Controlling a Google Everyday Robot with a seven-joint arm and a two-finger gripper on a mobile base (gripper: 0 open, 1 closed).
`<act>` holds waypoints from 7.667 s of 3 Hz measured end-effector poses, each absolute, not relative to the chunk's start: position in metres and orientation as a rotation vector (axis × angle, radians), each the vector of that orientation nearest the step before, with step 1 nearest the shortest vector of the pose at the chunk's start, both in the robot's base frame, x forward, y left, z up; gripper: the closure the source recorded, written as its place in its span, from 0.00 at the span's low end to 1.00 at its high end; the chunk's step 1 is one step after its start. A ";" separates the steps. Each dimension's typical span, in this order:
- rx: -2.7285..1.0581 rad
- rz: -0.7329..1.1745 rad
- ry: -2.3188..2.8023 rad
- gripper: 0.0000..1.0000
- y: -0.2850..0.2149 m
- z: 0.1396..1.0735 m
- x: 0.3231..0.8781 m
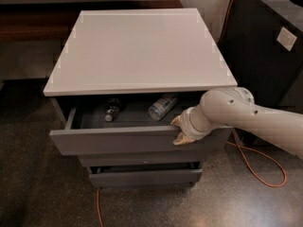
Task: Pick water bottle from top drawer and place on counter
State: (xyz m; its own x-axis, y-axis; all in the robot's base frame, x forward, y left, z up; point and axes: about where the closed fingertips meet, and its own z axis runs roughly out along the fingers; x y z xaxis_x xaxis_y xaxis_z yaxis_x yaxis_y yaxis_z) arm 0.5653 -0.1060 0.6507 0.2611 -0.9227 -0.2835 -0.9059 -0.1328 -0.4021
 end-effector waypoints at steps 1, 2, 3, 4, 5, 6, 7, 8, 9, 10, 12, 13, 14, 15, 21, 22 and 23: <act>-2.047 -0.025 1.648 1.00 -0.104 0.650 0.556; -2.047 -0.025 1.648 1.00 -0.104 0.650 0.556; -2.047 -0.024 1.648 1.00 -0.104 0.650 0.555; -2.047 -0.024 1.648 1.00 -0.104 0.650 0.555; -2.047 -0.024 1.648 1.00 -0.104 0.650 0.555; -2.047 -0.024 1.648 1.00 -0.104 0.650 0.555; -2.047 -0.024 1.648 0.80 -0.103 0.650 0.555; -2.047 -0.024 1.648 0.57 -0.103 0.650 0.555; -2.047 -0.024 1.648 0.26 -0.103 0.650 0.555; -2.047 -0.024 1.648 0.03 -0.103 0.650 0.555; -2.072 0.087 1.517 0.00 -0.068 0.692 0.494; -2.067 0.058 1.463 0.00 -0.060 0.721 0.489; -2.042 0.076 1.496 0.20 -0.067 0.740 0.516; -1.997 0.114 1.553 0.51 -0.078 0.756 0.558; -2.068 0.028 1.740 1.00 -0.066 0.676 0.578; -2.069 0.066 1.740 1.00 -0.064 0.673 0.563; -2.074 0.124 1.730 1.00 -0.059 0.674 0.540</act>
Offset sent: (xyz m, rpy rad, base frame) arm -0.0939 0.0342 -0.0061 0.1016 0.1077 0.0809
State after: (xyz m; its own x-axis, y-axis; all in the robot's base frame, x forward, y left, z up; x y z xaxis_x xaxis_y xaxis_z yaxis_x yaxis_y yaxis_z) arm 0.5397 -0.0594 0.6737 0.2161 -0.9159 -0.3383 -0.9548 -0.1258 -0.2693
